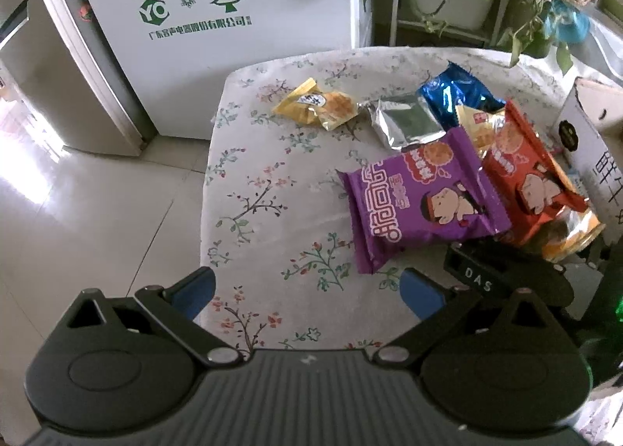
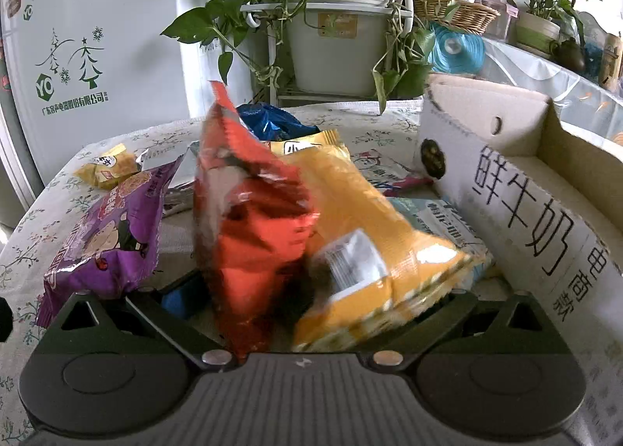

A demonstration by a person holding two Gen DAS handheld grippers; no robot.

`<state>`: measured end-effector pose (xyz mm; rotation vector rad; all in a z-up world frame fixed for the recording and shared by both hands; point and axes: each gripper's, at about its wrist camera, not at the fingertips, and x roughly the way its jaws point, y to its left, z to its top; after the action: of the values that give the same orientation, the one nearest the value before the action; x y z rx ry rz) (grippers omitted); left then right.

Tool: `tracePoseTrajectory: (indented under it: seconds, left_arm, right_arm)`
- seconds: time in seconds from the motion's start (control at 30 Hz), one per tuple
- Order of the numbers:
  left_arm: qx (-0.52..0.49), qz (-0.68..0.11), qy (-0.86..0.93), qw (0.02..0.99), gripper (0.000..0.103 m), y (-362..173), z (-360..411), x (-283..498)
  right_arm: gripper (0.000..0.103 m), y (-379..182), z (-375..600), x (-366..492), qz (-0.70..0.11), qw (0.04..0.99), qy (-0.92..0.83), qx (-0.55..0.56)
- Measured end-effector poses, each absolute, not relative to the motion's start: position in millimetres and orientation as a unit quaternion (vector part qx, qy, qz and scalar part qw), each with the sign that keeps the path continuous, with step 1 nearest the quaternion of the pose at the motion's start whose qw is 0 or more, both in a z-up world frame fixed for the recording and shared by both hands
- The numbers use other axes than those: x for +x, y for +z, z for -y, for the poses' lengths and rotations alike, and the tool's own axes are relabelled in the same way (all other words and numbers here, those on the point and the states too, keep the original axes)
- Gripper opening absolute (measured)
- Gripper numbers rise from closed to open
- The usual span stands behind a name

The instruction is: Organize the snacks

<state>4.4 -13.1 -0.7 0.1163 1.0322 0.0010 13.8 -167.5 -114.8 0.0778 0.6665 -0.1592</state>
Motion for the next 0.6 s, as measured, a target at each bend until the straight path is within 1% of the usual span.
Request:
tracePoseTrajectory:
  seconds: [0.6]
  left_arm:
    - [0.028,-0.471,-0.023,0.881,0.1,26.2,5.5,-6.1]
  right_arm:
    - [0.103,-115.1,167.2,13.7,-0.327,0.941,-0.078,0.038]
